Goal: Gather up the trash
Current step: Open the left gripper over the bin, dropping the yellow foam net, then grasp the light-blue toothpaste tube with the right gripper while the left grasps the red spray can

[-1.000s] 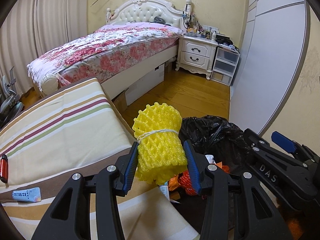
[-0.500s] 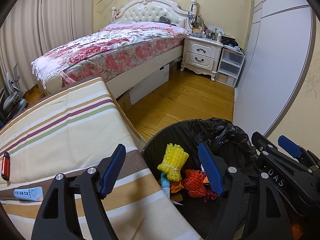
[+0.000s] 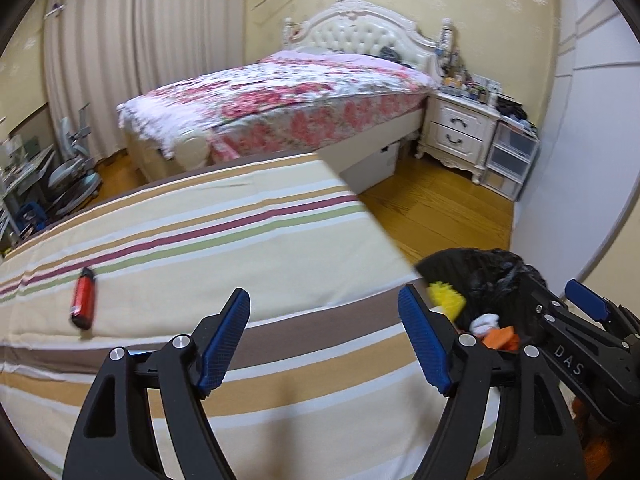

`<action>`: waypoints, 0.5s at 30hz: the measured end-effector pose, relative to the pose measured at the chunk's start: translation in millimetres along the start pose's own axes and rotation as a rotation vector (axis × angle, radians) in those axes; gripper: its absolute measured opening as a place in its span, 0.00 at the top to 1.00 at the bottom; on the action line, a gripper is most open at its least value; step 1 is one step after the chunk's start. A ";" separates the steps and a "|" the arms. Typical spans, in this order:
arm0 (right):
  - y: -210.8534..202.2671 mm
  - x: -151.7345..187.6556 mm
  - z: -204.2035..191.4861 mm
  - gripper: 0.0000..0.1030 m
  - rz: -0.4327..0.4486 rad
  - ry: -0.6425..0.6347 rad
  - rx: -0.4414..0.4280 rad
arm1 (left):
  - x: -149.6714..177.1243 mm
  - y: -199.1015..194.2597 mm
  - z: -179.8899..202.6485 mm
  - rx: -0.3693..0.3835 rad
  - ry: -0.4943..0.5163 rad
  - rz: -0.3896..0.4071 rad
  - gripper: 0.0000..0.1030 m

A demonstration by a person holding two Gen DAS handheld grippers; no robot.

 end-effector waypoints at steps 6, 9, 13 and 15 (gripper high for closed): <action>-20.4 8.4 -53.5 0.34 0.002 -0.112 -0.115 | 17.1 -31.6 -59.6 -0.120 -0.072 0.009 0.28; -29.2 15.5 -81.7 0.34 -0.004 -0.172 -0.170 | 26.4 -43.3 -87.6 -0.175 -0.112 0.001 0.28; -41.4 27.8 -117.2 0.34 -0.021 -0.256 -0.243 | 41.4 -60.1 -123.8 -0.254 -0.165 -0.008 0.28; -47.7 34.6 -135.9 0.34 -0.027 -0.310 -0.272 | 49.5 -67.3 -140.9 -0.282 -0.191 -0.011 0.28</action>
Point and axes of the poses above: each gripper's, at about its wrist camera, not at the fingertips, and y roughly the way its jaws point, z to its right, x to its underside, the point moved 1 cm from there along y, roughly the way its jaws point, and after that the axes turned 12 degrees about x, right-handed, at the moved point
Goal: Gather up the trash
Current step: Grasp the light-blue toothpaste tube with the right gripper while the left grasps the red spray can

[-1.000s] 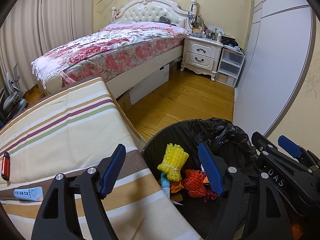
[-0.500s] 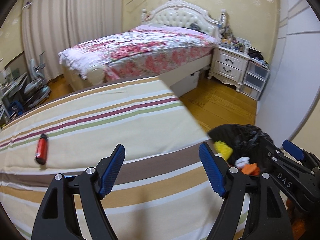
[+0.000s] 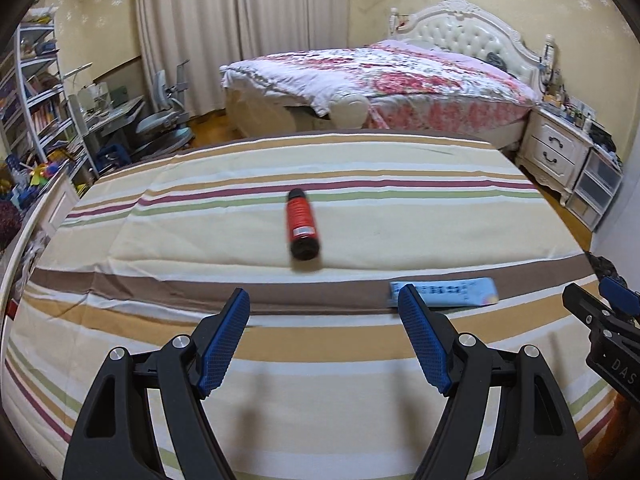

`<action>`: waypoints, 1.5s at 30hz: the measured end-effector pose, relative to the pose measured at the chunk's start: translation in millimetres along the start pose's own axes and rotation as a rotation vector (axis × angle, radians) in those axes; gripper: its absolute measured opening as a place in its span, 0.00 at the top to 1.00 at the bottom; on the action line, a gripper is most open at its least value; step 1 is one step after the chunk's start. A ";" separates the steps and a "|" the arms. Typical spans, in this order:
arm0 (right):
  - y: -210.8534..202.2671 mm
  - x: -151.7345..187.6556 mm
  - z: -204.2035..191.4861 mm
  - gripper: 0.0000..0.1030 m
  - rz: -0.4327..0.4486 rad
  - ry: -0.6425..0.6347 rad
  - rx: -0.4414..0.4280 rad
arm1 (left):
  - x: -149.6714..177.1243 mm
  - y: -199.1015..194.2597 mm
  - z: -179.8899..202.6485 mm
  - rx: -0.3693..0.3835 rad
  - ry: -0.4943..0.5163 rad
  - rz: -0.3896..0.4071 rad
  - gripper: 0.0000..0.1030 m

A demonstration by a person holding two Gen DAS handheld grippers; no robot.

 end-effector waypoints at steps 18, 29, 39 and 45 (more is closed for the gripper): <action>12.3 -2.7 -107.1 0.34 -0.035 -0.236 -0.034 | 22.0 -13.4 -80.6 -0.053 -0.146 -0.001 0.28; 36.5 -29.9 -115.2 0.33 -0.024 -0.223 0.015 | 25.4 -12.4 -88.9 -0.023 -0.187 0.005 0.28; 45.6 -38.8 -98.3 0.33 -0.035 -0.144 0.037 | 26.5 -11.6 -91.4 -0.011 -0.202 0.006 0.28; 45.6 -31.4 -99.7 0.48 -0.044 -0.142 0.006 | 26.8 -10.8 -90.9 -0.011 -0.192 0.002 0.28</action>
Point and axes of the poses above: each gripper's, at about its wrist camera, not at the fingertips, and y roughly the way its jaws point, z to its right, x to its underside, the point moved 1 cm from there along y, roughly the way its jaws point, and after that the axes turned 12 degrees about x, right-handed, at the moved point
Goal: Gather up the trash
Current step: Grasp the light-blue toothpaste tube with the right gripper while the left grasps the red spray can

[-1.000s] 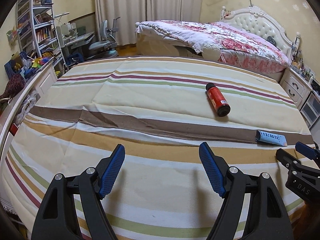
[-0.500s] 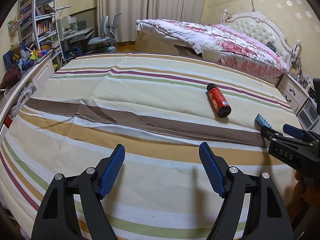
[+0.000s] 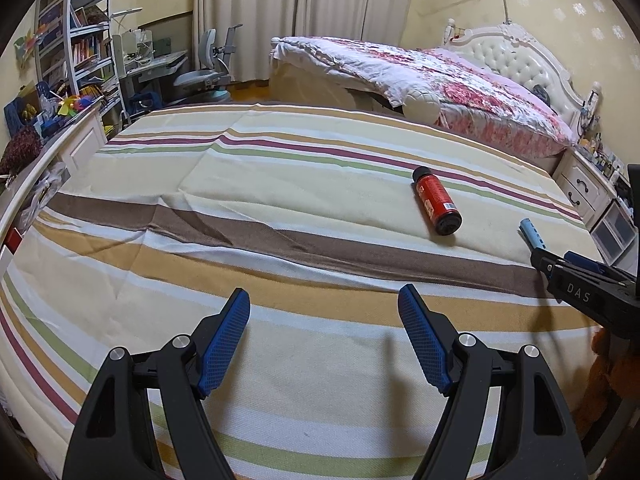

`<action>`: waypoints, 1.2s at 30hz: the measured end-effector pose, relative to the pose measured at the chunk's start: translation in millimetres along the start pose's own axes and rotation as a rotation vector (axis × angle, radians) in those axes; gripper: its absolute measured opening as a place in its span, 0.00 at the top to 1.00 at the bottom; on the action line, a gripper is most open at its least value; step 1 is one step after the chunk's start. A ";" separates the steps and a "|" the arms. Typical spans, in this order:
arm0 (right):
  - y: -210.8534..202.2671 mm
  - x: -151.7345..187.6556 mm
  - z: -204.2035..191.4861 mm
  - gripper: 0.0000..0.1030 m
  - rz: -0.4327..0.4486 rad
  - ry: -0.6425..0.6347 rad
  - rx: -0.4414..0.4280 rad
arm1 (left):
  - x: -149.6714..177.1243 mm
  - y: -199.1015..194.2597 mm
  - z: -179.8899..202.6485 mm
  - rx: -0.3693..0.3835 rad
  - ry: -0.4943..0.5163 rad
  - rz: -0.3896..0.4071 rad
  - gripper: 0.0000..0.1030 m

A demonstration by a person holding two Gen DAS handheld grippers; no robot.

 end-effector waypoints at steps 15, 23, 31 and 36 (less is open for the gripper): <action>12.6 -11.9 20.9 0.78 -0.004 0.040 0.007 | -18.1 14.9 21.7 0.022 0.052 -0.006 0.28; 22.2 -18.6 36.2 0.80 -0.009 0.071 -0.002 | -46.0 34.7 42.9 0.035 0.088 0.004 0.28; 24.3 -19.8 42.2 0.80 -0.010 0.081 -0.027 | -62.7 68.2 54.9 0.031 0.124 -0.043 0.28; 24.6 -19.9 42.6 0.80 -0.010 0.080 -0.035 | -62.2 81.4 56.5 0.041 0.131 -0.089 0.50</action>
Point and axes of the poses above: each gripper's, at about its wrist camera, not at the fingertips, and y roughly the way its jaws point, z to its right, x to its underside, the point moved 1 cm from there along y, roughly the way its jaws point, and after that the axes turned 12 degrees about x, right-handed, at the moved point
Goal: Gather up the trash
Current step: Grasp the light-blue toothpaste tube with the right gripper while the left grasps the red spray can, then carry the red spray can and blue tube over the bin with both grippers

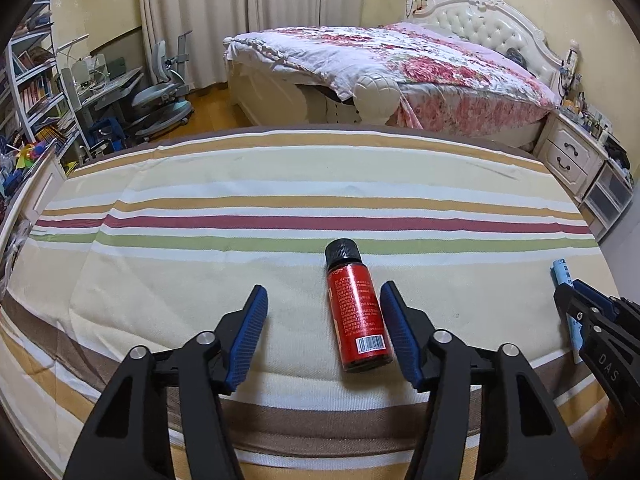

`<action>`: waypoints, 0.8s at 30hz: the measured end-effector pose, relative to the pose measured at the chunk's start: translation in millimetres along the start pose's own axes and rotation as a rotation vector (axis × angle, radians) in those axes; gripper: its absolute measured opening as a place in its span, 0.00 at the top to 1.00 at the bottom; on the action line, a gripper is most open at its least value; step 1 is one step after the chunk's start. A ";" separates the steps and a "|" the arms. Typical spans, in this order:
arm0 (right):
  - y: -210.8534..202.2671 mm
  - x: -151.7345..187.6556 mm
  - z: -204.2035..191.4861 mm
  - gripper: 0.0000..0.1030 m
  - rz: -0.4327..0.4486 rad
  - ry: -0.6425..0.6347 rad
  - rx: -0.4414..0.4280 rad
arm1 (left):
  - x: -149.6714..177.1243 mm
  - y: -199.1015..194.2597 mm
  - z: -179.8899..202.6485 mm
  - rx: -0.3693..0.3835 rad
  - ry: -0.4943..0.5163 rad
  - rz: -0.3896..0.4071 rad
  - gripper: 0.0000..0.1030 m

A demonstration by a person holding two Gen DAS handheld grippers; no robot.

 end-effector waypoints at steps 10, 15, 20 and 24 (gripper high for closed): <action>-2.0 0.5 0.8 0.81 -0.001 0.006 -0.008 | 9.0 -5.5 6.2 0.020 0.037 -0.004 0.76; -8.1 9.5 4.6 0.81 -0.002 0.016 -0.008 | 17.0 -15.6 12.8 0.035 0.043 0.002 0.76; -19.6 23.3 9.4 0.81 0.002 0.021 -0.011 | 28.7 -29.5 20.0 0.051 0.040 0.007 0.76; -31.3 35.2 16.1 0.81 0.007 0.028 -0.014 | 37.3 -39.1 30.3 0.064 0.047 0.012 0.76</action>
Point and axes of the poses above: each gripper's, at about its wrist camera, not at the fingertips, and y roughly the way its jaws point, z to its right, x to its underside, the point moved 1 cm from there along y, roughly the way its jaws point, and after that the axes turned 12 degrees about x, right-handed, at the moved point
